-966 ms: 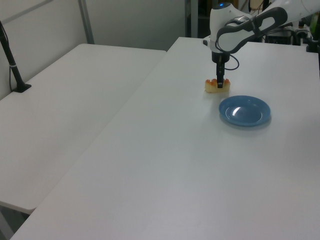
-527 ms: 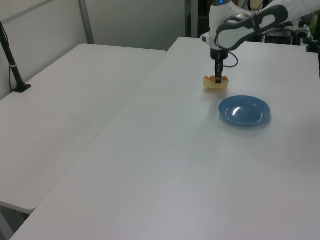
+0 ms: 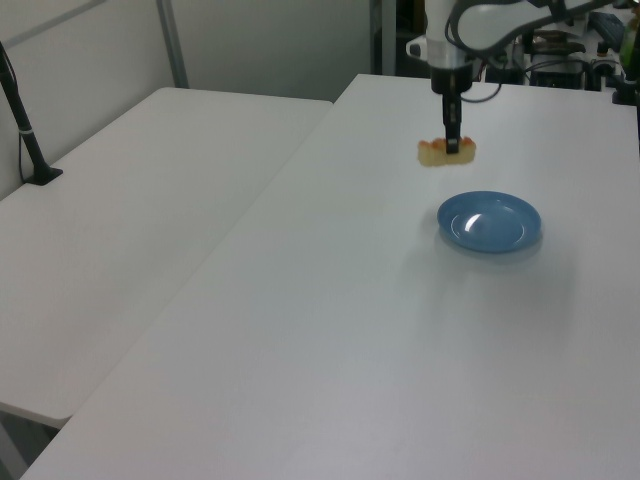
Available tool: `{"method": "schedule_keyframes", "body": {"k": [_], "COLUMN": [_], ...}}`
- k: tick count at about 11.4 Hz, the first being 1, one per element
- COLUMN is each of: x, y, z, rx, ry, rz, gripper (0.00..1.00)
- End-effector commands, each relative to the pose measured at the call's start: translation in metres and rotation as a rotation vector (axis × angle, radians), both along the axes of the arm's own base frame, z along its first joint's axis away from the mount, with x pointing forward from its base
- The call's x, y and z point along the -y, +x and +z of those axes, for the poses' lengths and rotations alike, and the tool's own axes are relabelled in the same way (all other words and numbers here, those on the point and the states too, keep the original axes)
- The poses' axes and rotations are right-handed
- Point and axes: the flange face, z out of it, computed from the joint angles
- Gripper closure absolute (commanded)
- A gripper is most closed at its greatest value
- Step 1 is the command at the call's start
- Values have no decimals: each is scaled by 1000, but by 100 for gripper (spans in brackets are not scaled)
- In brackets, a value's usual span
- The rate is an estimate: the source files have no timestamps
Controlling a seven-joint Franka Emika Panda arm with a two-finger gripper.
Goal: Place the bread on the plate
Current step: 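Lift the held bread roll and carry it over the blue plate, then lower the roll onto the plate, open the gripper, and raise it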
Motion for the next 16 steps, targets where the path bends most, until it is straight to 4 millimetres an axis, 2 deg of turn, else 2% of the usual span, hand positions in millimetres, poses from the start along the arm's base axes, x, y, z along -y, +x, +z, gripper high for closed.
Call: {"method": "schedule_keyframes", "body": {"k": [1, 3, 4, 5, 7, 8, 9, 11, 12, 13, 14, 16], "x": [-31, -48, -50, -48, -48, -48, -47, -45, -36, -26, -22, -10], "y": [-38, -44, -43, -43, -44, -44, -40, -31, -29, -29, -31, -33], "z": [-41, -69, -80, -85, -78, -66, -33, 49, 89, 118, 135, 152], "rx": [-81, -96, -101, -107, -110, -98, -55, 0, 12, 25, 34, 35], "ry": [4, -8, -17, -28, -43, -42, -39, -28, -27, -17, -14, -3], "rz": [-17, -29, -45, -41, -33, -50, -117, -293, -373, -416, -438, -469], "gripper": [73, 67, 47, 0, 0, 0, 0, 0, 0, 0, 0, 0]}}
